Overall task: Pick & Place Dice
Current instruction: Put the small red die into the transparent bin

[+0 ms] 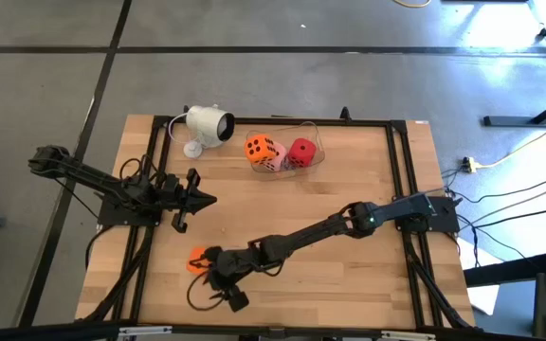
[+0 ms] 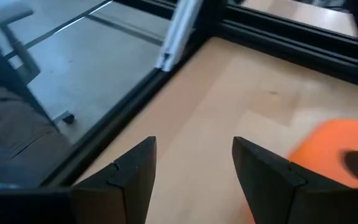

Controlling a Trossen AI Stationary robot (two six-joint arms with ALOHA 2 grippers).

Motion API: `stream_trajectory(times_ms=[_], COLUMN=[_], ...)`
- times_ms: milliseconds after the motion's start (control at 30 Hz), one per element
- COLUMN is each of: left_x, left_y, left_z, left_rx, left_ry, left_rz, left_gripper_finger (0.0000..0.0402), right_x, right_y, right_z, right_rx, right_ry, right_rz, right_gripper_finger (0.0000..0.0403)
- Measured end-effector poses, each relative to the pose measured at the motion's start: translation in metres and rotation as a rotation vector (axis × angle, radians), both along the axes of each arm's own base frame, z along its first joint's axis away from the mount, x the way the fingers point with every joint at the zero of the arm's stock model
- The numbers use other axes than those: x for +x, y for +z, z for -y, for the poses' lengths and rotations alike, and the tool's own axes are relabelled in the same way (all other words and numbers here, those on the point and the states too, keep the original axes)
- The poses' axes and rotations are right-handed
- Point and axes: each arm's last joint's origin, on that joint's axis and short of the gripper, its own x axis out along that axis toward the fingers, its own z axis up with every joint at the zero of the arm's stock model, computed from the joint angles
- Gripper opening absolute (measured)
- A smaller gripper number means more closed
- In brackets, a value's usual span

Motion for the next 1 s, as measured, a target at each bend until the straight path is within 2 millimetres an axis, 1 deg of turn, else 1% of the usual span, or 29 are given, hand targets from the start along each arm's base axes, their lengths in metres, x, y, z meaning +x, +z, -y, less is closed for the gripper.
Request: stream_trajectory(times_ms=[133,300,467,567,700,1000], left_x=[0.000,0.000,0.000,0.000,0.000,0.000], left_y=[0.000,0.000,0.000,0.000,0.000,0.000], left_z=[0.000,0.000,0.000,0.000,0.000,0.000], left_rx=[0.000,0.000,0.000,0.000,0.000,0.000], left_ry=[0.000,0.000,0.000,0.000,0.000,0.000], left_rz=[0.000,0.000,0.000,0.000,0.000,0.000], left_gripper_finger=[0.0008,0.0012,0.0012,0.0011,0.0013,0.0008], right_x=[-0.002,-0.005,-0.008,-0.008,-0.008,-0.012], right_y=[-0.001,-0.012,-0.018,-0.020,-0.021,-0.025], right_z=[-0.004,0.006,0.014,0.018,0.022,0.024], right_rx=[-0.011,-0.057,-0.124,-0.172,-0.186,-0.215], right_ry=[0.019,-0.001,-0.053,-0.081,-0.095,-0.104], right_rz=[-0.030,-0.143,-0.212,-0.220,-0.232,-0.280], right_gripper_finger=[0.0212,0.0212,0.0212,0.0212,0.0212,0.0212])
